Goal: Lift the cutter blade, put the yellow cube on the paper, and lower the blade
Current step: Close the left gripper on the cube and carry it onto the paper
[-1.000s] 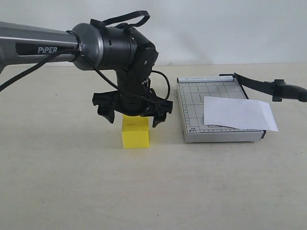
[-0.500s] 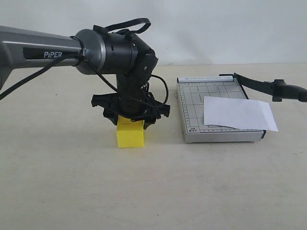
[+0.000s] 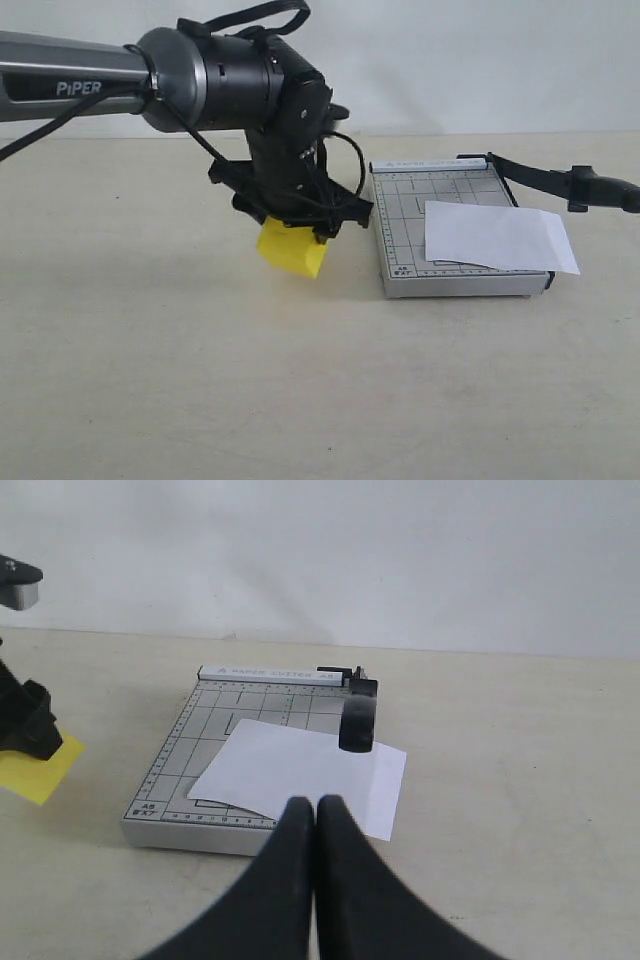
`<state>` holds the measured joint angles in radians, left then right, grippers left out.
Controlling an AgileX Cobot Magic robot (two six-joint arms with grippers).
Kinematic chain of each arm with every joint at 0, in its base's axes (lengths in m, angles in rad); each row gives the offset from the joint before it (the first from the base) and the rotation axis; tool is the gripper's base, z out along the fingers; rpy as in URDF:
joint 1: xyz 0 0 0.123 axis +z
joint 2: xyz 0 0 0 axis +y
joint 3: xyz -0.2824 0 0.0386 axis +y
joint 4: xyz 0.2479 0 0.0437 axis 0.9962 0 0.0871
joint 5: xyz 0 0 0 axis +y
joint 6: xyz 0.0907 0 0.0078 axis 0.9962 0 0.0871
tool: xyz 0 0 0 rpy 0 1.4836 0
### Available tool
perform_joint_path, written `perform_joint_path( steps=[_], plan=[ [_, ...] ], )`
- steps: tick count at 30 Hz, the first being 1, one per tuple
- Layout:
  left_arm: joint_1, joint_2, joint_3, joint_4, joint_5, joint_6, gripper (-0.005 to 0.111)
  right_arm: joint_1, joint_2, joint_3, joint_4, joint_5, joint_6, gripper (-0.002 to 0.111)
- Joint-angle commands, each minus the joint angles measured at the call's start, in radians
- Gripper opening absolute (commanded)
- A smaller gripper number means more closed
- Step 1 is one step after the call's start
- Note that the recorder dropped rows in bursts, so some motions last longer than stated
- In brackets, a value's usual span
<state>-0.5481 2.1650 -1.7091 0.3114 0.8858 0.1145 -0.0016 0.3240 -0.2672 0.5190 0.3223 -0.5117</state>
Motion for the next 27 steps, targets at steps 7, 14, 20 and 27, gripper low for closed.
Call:
perform_joint_path(
  steps=[7,14,20,27],
  plan=[
    [-0.116,0.015,-0.131,-0.009,-0.074,0.130,0.004,-0.004,-0.004,0.004,-0.001,-0.011,-0.003,0.000],
    [-0.180,0.068,-0.254,-0.029,-0.064,0.171,0.004,-0.004,-0.004,0.004,-0.001,-0.011,-0.003,0.000],
    [-0.206,0.106,-0.345,-0.040,-0.042,0.171,0.004,-0.004,-0.004,0.004,-0.001,-0.011,-0.003,0.000],
    [-0.224,0.201,-0.524,-0.043,0.021,0.171,0.004,-0.004,-0.004,0.004,-0.001,-0.011,-0.003,0.000]
  ],
)
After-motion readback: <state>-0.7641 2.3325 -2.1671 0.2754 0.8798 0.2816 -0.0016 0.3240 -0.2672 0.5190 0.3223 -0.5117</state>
